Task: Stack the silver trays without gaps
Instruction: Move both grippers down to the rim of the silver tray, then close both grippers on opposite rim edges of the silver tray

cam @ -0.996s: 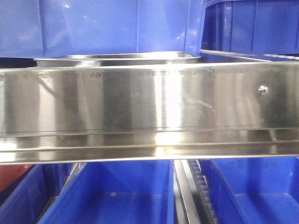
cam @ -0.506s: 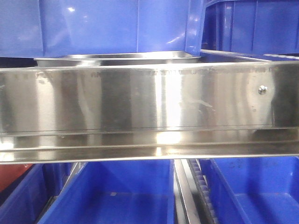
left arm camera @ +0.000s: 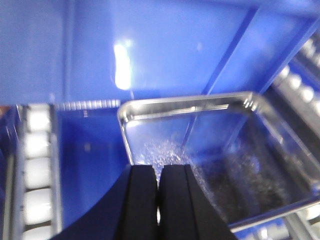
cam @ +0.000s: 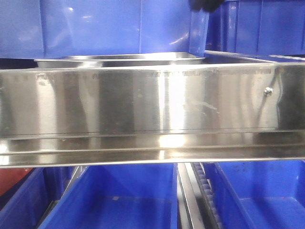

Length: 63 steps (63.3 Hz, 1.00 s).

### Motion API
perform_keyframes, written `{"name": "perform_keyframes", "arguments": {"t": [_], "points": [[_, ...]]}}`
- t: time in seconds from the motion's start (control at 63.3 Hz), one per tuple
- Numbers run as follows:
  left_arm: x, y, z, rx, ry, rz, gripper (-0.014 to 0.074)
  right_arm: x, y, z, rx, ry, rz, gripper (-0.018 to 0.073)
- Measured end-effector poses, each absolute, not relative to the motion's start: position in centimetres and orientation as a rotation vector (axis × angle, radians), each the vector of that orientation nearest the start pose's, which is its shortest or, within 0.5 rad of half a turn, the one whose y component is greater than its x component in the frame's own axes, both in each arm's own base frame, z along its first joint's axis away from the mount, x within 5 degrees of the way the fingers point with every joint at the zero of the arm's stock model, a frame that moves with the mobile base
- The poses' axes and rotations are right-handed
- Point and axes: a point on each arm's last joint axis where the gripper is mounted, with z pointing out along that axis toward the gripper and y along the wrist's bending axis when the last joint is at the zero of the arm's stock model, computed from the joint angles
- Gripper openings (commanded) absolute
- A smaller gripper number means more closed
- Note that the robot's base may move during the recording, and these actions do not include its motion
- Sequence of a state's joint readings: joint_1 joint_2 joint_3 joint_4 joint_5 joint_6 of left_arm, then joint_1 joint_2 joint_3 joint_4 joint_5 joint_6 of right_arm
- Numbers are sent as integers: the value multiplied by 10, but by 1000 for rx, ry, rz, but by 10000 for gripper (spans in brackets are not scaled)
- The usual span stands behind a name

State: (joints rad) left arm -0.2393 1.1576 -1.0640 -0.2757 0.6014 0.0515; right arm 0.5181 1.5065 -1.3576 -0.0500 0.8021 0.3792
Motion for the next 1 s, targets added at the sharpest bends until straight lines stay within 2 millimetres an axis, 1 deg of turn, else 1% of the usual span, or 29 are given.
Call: {"name": "perform_keyframes", "arguments": {"t": [0.079,0.126,0.19,0.285,0.332,0.379,0.458,0.49,0.522,0.616,0.727,0.838,0.996], "points": [[250,-76,361,169,2241,-404,-1,295,164,342,-201,2479,316,-57],[257,-78,357,176,2272,-399,24,299,165,338,-205,2496,302,-57],[264,-80,349,179,2316,-395,74,302,167,334,-216,2513,288,-57],[272,-82,338,184,2361,-384,178,305,168,329,-239,2520,265,-45],[274,-82,334,188,2372,-375,223,306,168,328,-245,2515,260,-1],[277,-82,332,190,2378,-368,273,308,169,327,-250,2504,260,96],[282,-82,329,191,2384,-353,313,311,170,327,-254,2482,265,230],[283,-82,326,187,2390,-349,321,311,171,328,-254,2477,268,272],[285,-83,324,182,2397,-345,323,312,171,327,-250,2472,267,289],[293,-84,316,170,2407,-337,319,316,172,324,-233,2467,263,280],[304,-86,308,164,2418,-334,318,326,172,313,-190,2498,251,242],[315,-89,306,167,2437,-334,318,334,172,304,-172,2525,235,235],[331,-93,302,176,2471,-332,318,342,175,298,-167,2551,215,235]]}}
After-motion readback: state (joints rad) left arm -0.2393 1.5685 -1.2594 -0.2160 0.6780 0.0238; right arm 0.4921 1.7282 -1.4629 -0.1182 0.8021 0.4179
